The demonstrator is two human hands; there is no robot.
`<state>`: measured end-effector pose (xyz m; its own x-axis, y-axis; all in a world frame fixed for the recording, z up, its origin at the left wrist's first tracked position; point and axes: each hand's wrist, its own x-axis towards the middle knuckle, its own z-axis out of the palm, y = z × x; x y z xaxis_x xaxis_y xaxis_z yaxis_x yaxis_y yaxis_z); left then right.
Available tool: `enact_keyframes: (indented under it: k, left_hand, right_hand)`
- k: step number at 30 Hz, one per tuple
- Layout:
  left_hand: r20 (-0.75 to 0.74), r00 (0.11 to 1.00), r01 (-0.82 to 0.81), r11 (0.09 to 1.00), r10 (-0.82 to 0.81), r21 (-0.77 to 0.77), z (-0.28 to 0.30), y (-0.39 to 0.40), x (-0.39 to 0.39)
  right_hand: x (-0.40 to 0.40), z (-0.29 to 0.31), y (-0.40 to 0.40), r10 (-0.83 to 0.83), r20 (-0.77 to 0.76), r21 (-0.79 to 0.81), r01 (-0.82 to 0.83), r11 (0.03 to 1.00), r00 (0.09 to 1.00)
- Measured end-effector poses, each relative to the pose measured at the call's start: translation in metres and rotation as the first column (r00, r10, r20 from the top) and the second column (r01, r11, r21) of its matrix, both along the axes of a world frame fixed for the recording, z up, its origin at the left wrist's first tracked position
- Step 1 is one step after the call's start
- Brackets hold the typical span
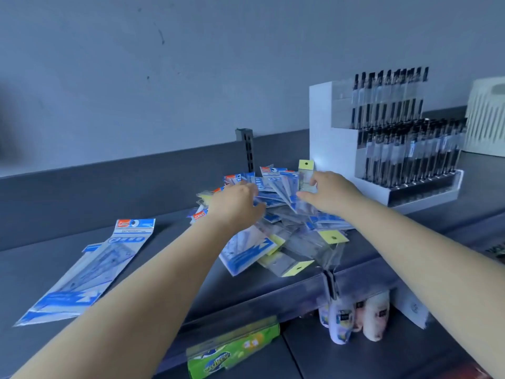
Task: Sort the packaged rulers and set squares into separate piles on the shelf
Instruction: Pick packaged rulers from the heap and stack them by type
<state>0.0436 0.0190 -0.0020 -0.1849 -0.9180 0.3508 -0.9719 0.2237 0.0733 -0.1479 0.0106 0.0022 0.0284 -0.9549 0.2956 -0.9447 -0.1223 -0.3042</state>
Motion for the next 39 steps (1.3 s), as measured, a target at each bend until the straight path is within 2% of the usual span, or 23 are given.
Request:
enact_keyframes:
  k: [4,8,10,15,21,24,27,30,35,39]
  left_hand:
    - [0.034,0.999,0.024,1.0,-0.024,-0.012,0.002,-0.017,-0.016]
    - [0.014,0.999,0.044,0.999,-0.044,0.005,0.004,-0.035,-0.025]
    - [-0.013,0.999,0.053,0.998,-0.053,0.028,0.005,-0.045,-0.029]
    - [-0.009,0.999,0.034,0.994,-0.033,0.102,0.005,-0.064,-0.05]
    - [0.02,0.999,-0.04,0.991,0.037,0.129,0.003,-0.077,-0.072]
    - [-0.139,0.99,-0.005,0.977,0.035,0.214,0.003,-0.079,-0.076]
    - [-0.323,0.944,0.039,0.957,0.059,0.288,0.001,-0.085,-0.075]
    - [-0.374,0.923,0.037,0.947,0.091,0.32,-0.001,-0.085,-0.071]
    - [-0.439,0.891,0.016,0.961,0.111,0.275,0.001,-0.074,-0.061]
    - [-0.633,0.771,0.067,0.979,0.072,0.192,0.011,-0.054,-0.039]
  right_hand:
    - [-0.009,-0.006,-0.022,-0.084,0.019,0.155,0.08,0.985,0.996]
    - [-0.012,-0.006,-0.035,-0.03,0.163,0.214,-0.006,0.977,0.986]
    - [-0.017,-0.003,-0.037,-0.068,0.211,0.246,0.014,0.969,0.975]
    - [-0.032,-0.007,-0.04,-0.189,0.366,0.28,0.086,0.956,0.911]
    - [-0.044,-0.015,-0.048,-0.214,0.528,0.222,0.11,0.969,0.822]
    - [-0.048,-0.016,-0.047,-0.186,0.593,0.15,0.119,0.981,0.784]
    - [-0.048,-0.017,-0.044,-0.141,0.645,0.074,0.122,0.99,0.751]
    - [-0.045,-0.016,-0.037,-0.105,0.676,0.033,0.113,0.993,0.729]
    - [-0.042,-0.011,-0.023,-0.056,0.683,-0.029,0.104,0.994,0.728]
    - [-0.029,-0.001,-0.007,0.007,0.771,-0.05,0.05,0.998,0.636]
